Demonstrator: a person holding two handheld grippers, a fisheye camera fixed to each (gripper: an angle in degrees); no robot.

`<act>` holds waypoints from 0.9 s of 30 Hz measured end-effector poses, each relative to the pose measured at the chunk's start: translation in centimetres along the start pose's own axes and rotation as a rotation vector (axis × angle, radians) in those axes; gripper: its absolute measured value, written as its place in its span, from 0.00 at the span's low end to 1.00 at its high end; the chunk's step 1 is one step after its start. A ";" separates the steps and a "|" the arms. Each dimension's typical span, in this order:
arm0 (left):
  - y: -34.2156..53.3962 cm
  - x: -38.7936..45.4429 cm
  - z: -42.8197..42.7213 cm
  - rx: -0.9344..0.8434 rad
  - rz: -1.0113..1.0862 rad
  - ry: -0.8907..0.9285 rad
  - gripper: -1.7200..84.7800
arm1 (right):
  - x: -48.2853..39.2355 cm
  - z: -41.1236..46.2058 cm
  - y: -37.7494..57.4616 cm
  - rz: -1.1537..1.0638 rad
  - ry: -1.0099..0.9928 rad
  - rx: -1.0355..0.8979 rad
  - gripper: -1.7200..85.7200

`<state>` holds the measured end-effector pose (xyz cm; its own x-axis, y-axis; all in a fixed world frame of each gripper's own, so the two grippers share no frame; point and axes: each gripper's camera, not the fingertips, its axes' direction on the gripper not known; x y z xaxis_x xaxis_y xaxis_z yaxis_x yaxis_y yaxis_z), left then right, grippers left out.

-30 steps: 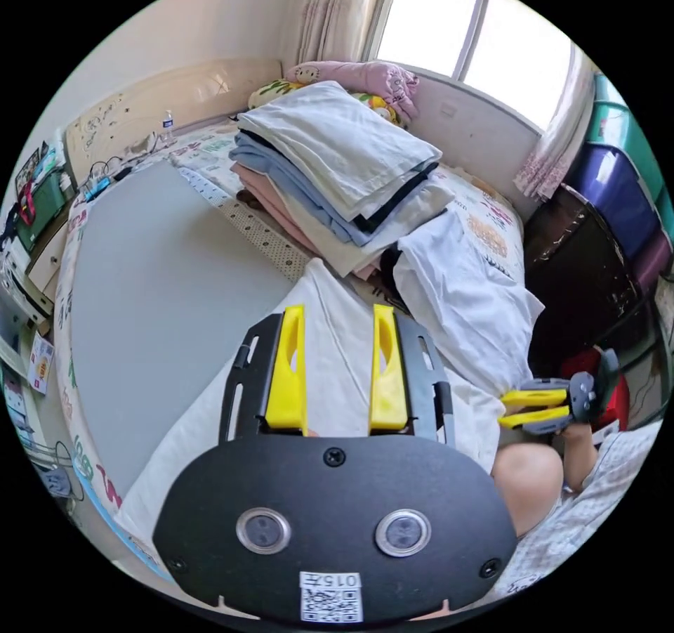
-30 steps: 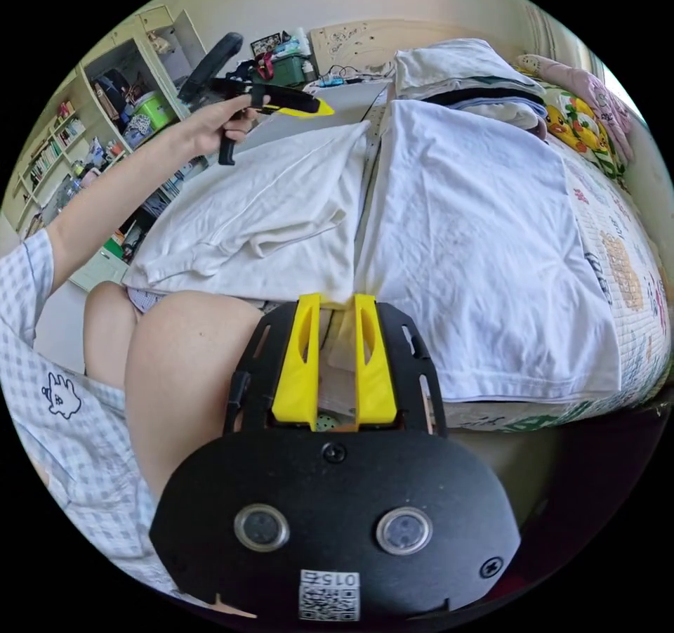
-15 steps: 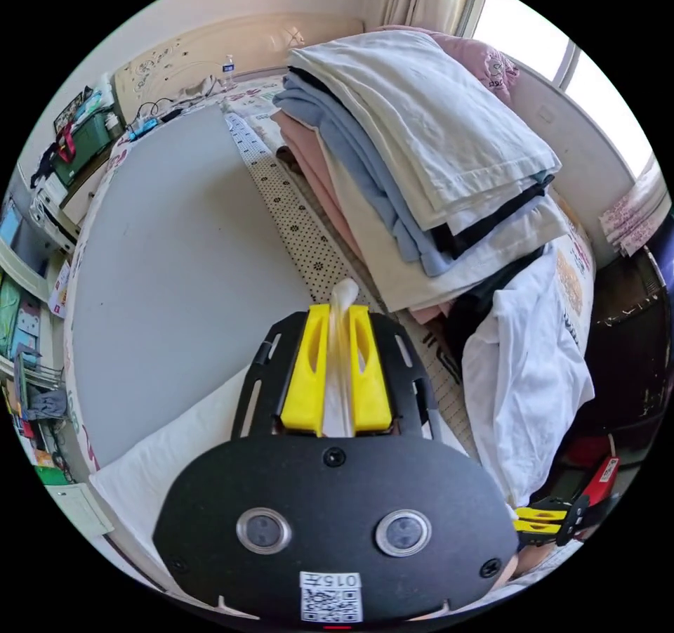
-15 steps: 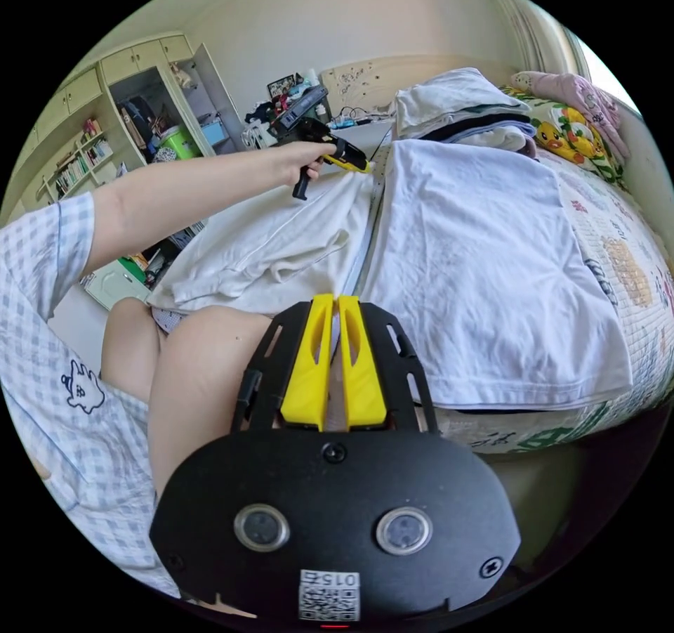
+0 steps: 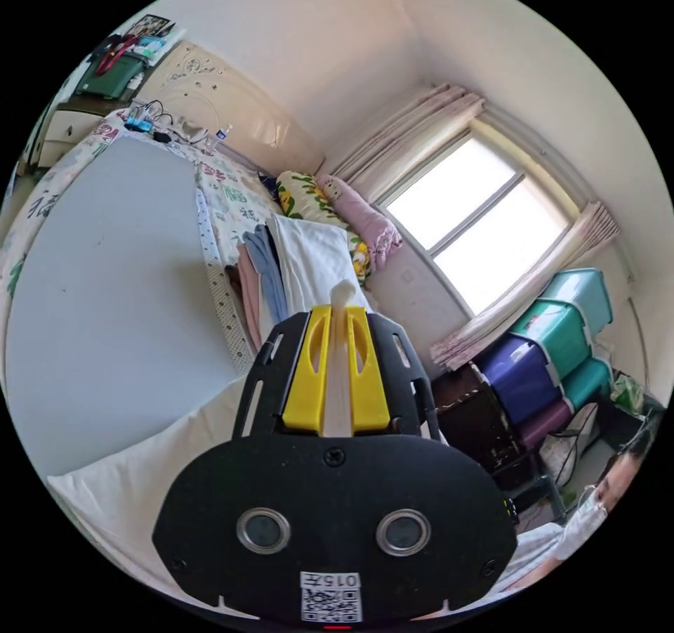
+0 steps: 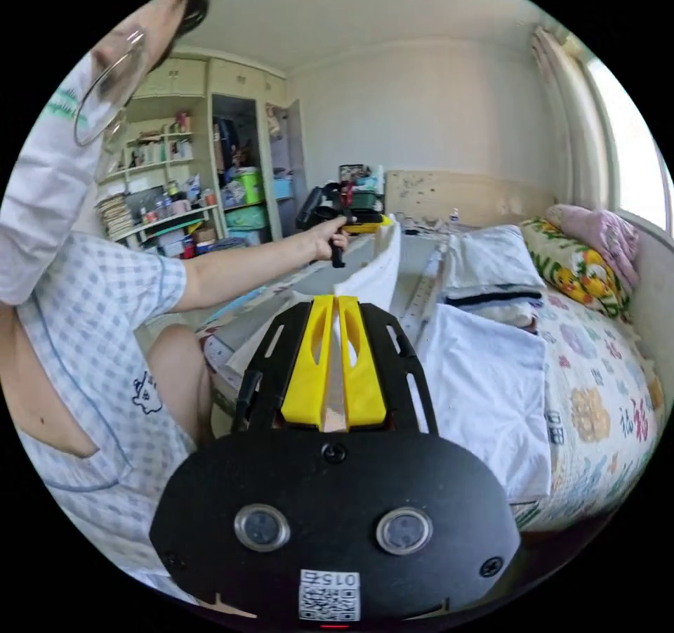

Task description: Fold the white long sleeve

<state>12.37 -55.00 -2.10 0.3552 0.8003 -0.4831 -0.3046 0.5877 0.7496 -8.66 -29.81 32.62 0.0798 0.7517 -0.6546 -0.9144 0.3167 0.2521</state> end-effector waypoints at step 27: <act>10.1 -18.8 -15.6 -0.149 -0.125 -0.284 0.10 | -17.2 25.6 -16.8 -0.238 -0.290 -0.577 0.01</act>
<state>-11.11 -62.28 7.48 0.6238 0.6677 -0.4062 -0.3610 0.7071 0.6080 15.46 -33.18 57.89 0.3344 0.8497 -0.4077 -0.9172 0.1940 -0.3479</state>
